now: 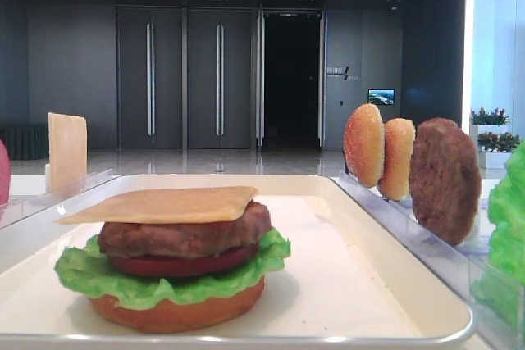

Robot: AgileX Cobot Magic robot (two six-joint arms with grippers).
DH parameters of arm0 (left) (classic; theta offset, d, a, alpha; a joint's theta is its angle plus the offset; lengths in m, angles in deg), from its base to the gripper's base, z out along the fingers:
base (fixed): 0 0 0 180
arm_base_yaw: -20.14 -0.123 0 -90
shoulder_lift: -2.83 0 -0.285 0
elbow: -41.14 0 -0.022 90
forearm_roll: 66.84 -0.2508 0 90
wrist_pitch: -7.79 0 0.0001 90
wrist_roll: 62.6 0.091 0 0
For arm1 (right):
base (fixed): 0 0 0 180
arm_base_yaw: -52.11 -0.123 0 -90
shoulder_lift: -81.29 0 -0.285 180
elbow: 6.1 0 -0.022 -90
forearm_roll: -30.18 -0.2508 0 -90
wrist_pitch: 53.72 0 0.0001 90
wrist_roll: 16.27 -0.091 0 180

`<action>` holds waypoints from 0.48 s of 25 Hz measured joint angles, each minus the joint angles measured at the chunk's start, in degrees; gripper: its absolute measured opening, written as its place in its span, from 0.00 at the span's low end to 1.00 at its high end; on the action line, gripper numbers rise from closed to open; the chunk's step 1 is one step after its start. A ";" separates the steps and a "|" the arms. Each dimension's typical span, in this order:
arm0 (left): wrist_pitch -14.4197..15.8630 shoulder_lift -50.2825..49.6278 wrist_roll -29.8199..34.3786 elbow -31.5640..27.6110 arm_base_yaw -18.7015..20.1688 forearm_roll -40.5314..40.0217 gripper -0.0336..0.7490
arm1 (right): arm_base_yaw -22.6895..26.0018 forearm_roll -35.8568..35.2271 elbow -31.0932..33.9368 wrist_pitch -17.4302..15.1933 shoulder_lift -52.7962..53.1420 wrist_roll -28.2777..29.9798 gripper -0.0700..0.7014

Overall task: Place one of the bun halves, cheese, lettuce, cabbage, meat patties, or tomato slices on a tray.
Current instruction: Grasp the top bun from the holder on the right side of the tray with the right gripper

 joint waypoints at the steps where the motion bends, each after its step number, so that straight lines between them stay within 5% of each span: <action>1: 0.00 0.00 0.00 0.00 0.00 0.00 0.87 | 0.00 0.00 0.00 0.00 0.00 0.00 0.61; 12: 0.00 0.00 0.00 0.00 0.00 0.00 0.87 | -1.24 0.00 0.00 0.00 0.00 0.00 0.61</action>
